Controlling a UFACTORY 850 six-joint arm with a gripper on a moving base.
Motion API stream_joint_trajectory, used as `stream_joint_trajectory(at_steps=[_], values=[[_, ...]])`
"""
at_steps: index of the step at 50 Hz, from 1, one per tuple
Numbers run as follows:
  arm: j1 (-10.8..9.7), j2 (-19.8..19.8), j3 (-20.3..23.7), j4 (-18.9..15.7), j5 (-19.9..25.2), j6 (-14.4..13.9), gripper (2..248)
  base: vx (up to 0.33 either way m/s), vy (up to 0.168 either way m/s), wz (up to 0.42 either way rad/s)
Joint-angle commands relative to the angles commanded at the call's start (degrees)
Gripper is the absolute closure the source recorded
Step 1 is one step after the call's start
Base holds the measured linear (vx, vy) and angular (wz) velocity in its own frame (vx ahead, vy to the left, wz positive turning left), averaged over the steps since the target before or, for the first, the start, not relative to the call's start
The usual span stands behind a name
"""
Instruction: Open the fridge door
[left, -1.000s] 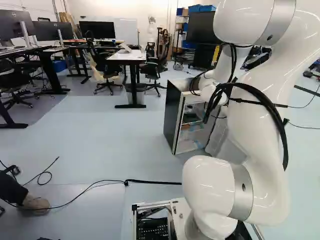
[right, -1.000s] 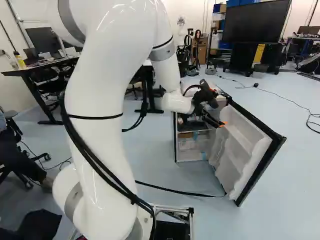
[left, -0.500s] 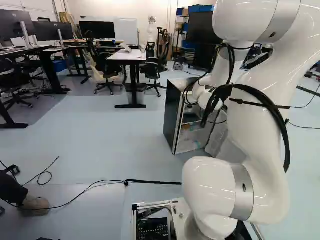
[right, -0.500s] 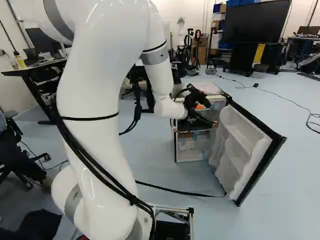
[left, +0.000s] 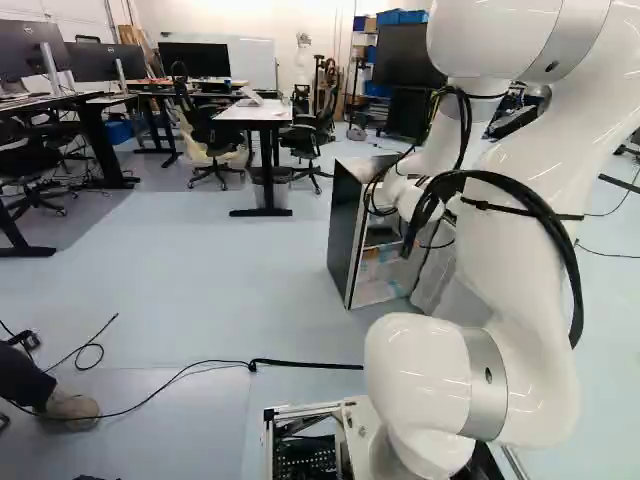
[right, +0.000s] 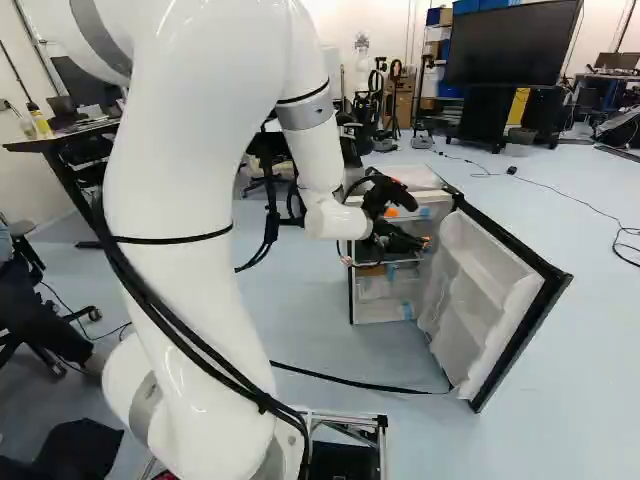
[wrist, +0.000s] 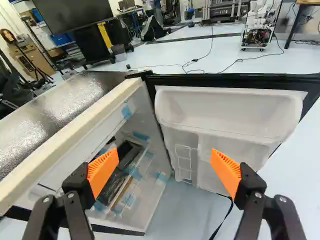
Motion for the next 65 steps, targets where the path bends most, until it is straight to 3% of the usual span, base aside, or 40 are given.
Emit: stream_joint_trajectory(at_steps=[32,65], values=[[3.6,5.9,5.5,-5.9,-0.1,0.0,3,0.0,0.0,0.0],[11.3,18.8,17.7,-18.8,-0.4,0.0,3,0.0,0.0,0.0]])
